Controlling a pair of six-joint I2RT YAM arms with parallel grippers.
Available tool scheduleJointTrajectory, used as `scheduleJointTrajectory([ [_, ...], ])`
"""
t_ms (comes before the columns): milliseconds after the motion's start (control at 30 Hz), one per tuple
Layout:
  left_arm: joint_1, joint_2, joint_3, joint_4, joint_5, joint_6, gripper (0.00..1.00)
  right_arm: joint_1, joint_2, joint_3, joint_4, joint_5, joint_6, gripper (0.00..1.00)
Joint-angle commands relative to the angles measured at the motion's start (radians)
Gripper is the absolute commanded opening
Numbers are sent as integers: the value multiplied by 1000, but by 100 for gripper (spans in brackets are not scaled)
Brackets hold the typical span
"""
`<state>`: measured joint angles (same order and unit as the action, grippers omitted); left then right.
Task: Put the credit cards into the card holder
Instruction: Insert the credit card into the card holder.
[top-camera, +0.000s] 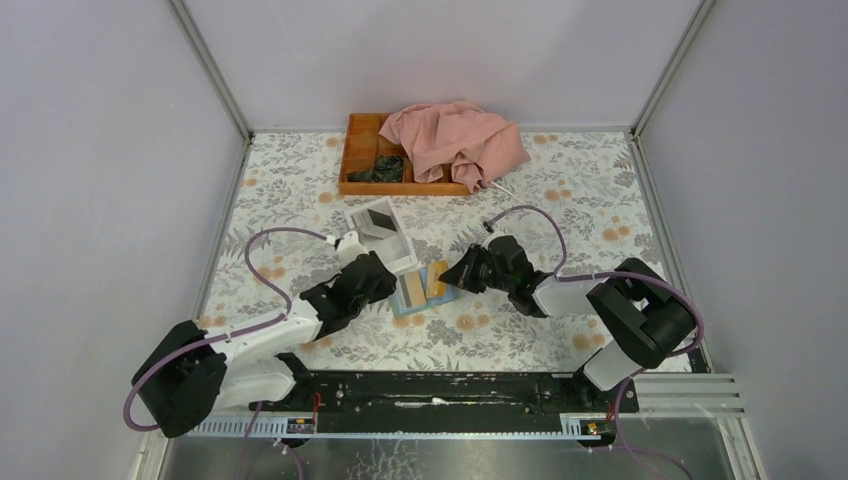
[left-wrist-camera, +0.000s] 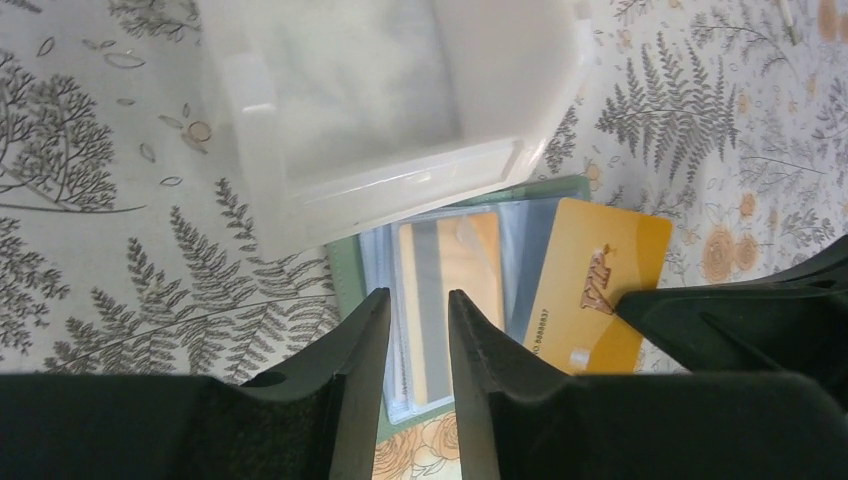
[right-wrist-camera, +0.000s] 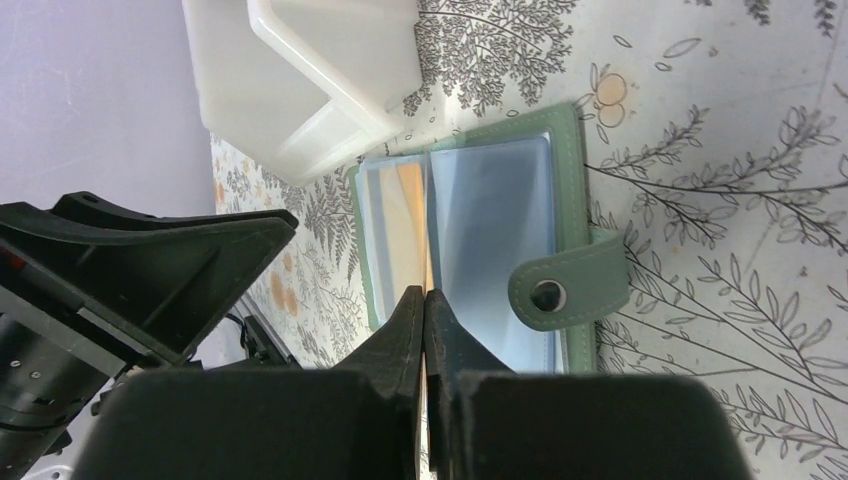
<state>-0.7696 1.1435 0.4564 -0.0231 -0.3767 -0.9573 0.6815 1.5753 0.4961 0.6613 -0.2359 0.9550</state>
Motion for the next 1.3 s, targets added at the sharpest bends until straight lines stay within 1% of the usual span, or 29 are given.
scheduleJointTrajectory([
  [0,-7,-14,-45,-45,-54,-44,36,10,17,61,-21,-38,-54,0],
  [133,-11,-25,-77,-43,-58,-72,33,10,44,79,-32,-57,-67,0],
  [367,-12,-67,-127,-44,-73,-104,21,10,82,103,-41,-85,-89,0],
  [633,-16,-23,-148,-19,-47,-107,1,10,120,114,-37,-109,-94,0],
  [1267,-26,123,-170,101,2,-91,0,10,176,103,17,-160,-83,0],
])
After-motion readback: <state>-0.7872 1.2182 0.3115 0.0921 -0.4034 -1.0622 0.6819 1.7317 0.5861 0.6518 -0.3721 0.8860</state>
